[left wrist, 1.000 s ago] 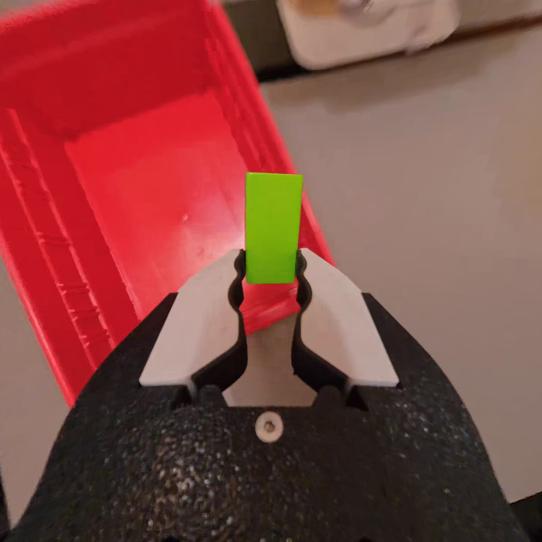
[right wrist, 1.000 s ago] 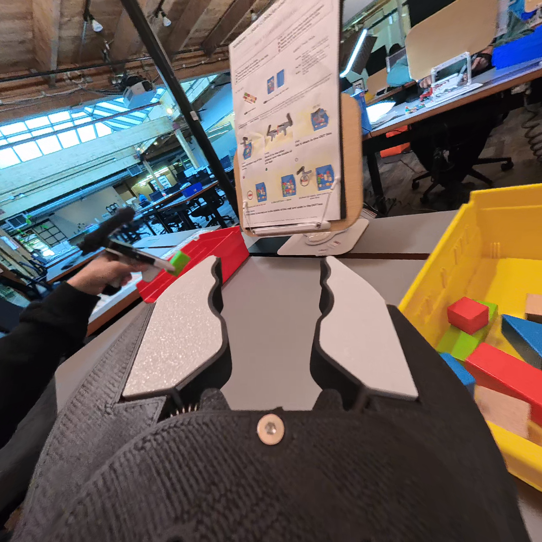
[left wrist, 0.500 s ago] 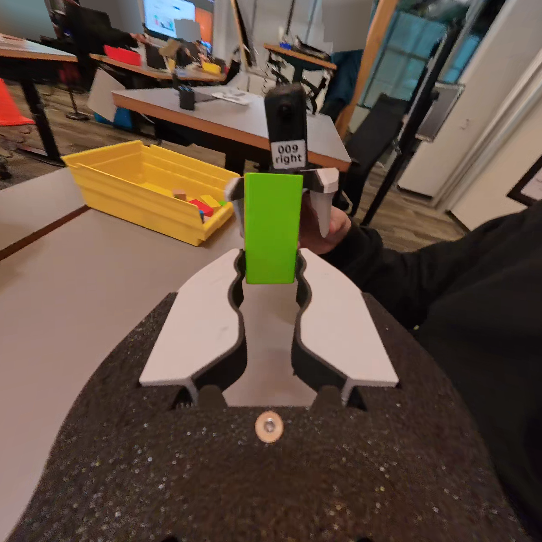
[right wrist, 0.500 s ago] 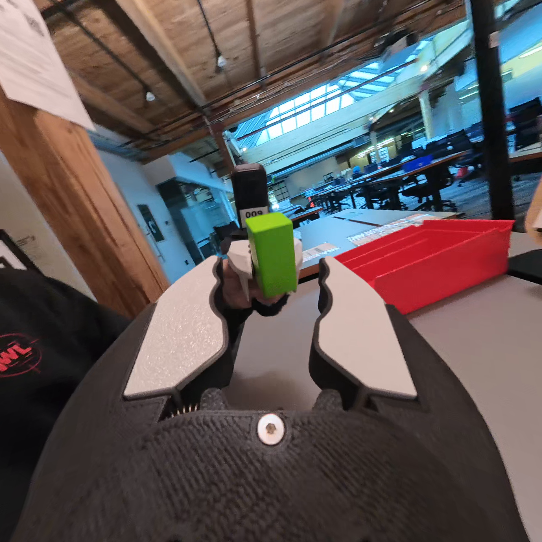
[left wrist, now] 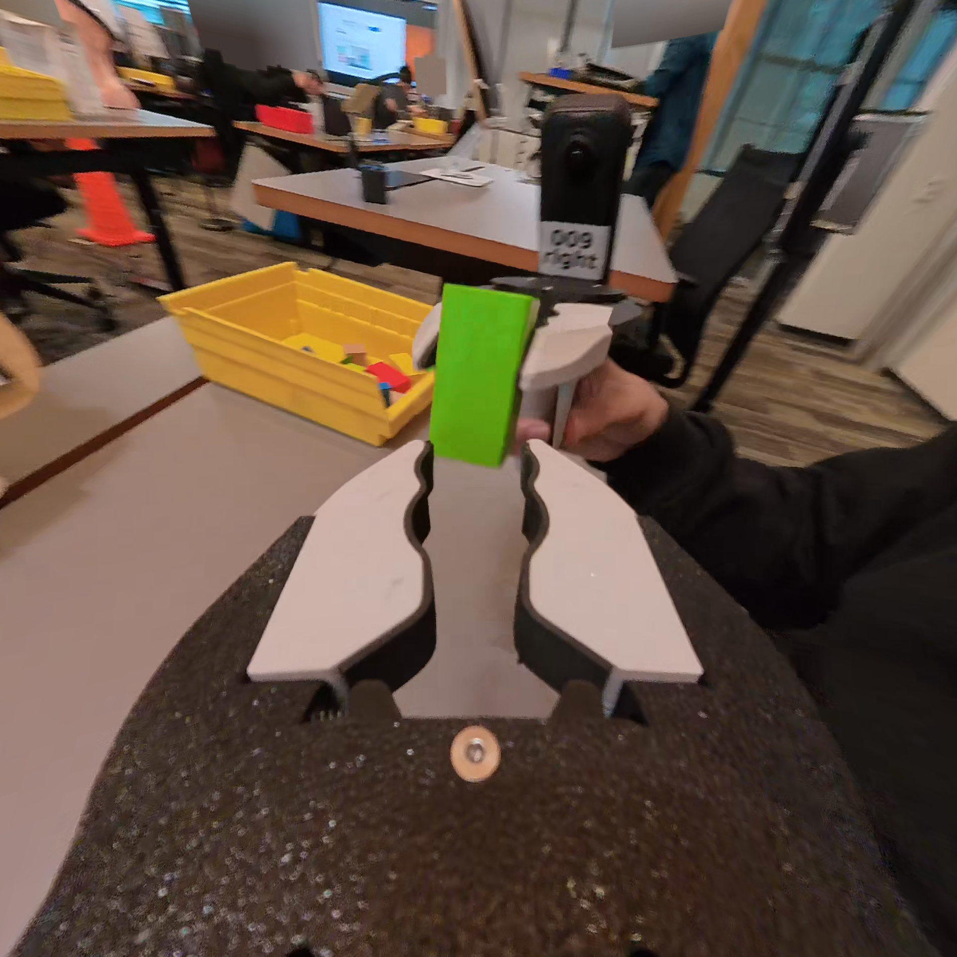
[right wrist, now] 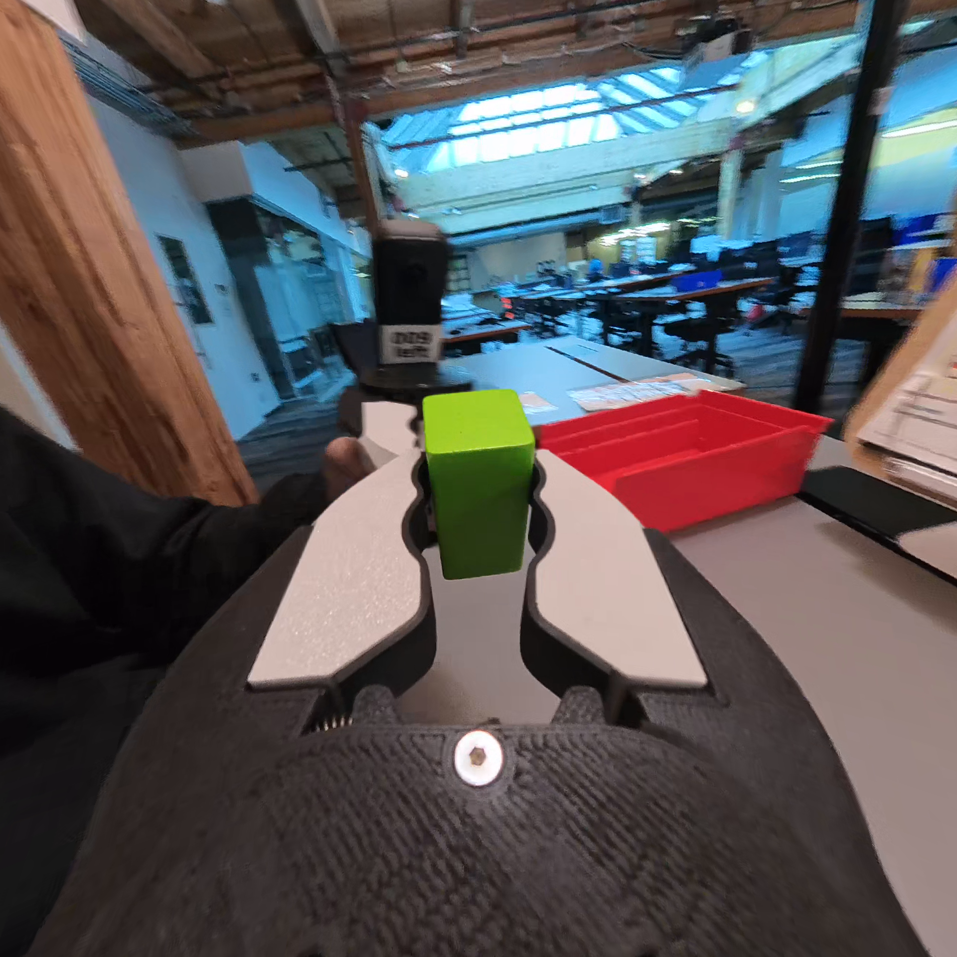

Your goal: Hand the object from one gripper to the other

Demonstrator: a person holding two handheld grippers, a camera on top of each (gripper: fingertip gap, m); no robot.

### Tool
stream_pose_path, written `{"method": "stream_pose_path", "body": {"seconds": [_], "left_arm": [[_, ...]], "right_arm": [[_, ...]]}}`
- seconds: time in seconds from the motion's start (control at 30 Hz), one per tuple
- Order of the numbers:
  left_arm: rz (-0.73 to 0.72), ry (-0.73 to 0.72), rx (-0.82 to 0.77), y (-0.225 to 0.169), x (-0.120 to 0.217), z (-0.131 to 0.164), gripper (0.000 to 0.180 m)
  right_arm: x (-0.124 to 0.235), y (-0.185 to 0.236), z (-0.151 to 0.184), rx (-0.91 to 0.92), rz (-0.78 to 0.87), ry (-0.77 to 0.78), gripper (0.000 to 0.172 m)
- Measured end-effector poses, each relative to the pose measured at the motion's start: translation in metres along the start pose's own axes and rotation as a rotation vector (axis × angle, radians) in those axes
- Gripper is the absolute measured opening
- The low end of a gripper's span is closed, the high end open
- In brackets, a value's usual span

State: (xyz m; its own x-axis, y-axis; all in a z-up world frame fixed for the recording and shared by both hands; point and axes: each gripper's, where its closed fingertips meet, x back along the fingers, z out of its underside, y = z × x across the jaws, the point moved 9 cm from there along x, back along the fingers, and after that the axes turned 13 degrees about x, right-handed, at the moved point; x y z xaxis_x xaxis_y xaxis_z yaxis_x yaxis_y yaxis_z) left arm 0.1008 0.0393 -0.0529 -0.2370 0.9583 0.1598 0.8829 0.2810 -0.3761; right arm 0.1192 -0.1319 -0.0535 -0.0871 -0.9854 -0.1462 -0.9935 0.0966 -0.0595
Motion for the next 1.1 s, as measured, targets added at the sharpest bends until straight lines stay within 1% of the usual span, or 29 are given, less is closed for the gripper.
{"method": "stream_pose_path", "body": {"seconds": [0.1,0.17,0.23,0.3,0.37,0.4,0.47,0.53,0.57,0.7,0.8,0.87,0.93,1.0,1.1], "left_arm": [[-0.117,-0.035,-0.017,0.006,0.006,0.000,0.042],[-0.180,-0.049,-0.033,0.012,0.013,0.001,0.047],[-0.234,-0.045,-0.041,0.019,0.018,0.004,0.060],[-0.279,-0.030,-0.025,0.027,0.022,0.010,0.062],[-0.291,-0.017,-0.023,0.034,0.024,0.017,0.064],[-0.287,-0.012,-0.016,0.037,0.025,0.021,0.064],[-0.273,-0.013,0.012,0.043,0.025,0.027,0.062],[-0.247,-0.016,0.050,0.049,0.024,0.032,0.060],[-0.239,-0.020,0.071,0.052,0.023,0.034,0.059],[-0.197,-0.010,0.139,0.063,0.018,0.045,0.056],[-0.227,0.022,0.157,0.069,0.020,0.047,0.055],[-0.205,0.018,0.159,0.068,0.022,0.048,0.055],[-0.196,0.038,0.163,0.068,0.025,0.050,0.054],[-0.224,0.055,0.152,0.070,0.028,0.052,0.054],[-0.223,0.084,0.158,0.072,0.030,0.055,0.053]], "right_arm": [[0.034,-0.023,-0.001,0.041,0.242,0.075,0.036],[0.073,-0.041,-0.004,0.030,0.425,0.099,0.036],[0.121,-0.056,-0.006,0.017,0.648,0.128,0.036],[0.171,-0.067,-0.003,0.001,0.870,0.179,0.036],[0.218,-0.074,0.003,-0.033,1.069,0.226,0.036],[0.237,-0.077,0.007,-0.054,1.146,0.242,0.036],[0.262,-0.083,0.015,-0.134,1.243,0.301,0.036],[0.274,-0.094,0.021,-0.173,1.315,0.402,0.036],[0.278,-0.103,0.023,-0.188,1.345,0.478,0.036],[0.275,-0.143,0.027,-0.264,1.351,0.739,0.036],[0.269,-0.173,0.033,-0.272,1.345,0.922,0.036],[0.267,-0.190,0.040,-0.271,1.347,0.986,0.036],[0.269,-0.201,0.050,-0.320,1.342,1.055,0.036],[0.272,-0.208,0.058,-0.346,1.348,1.072,0.036],[0.276,-0.212,0.071,-0.366,1.349,1.110,0.036]]}}
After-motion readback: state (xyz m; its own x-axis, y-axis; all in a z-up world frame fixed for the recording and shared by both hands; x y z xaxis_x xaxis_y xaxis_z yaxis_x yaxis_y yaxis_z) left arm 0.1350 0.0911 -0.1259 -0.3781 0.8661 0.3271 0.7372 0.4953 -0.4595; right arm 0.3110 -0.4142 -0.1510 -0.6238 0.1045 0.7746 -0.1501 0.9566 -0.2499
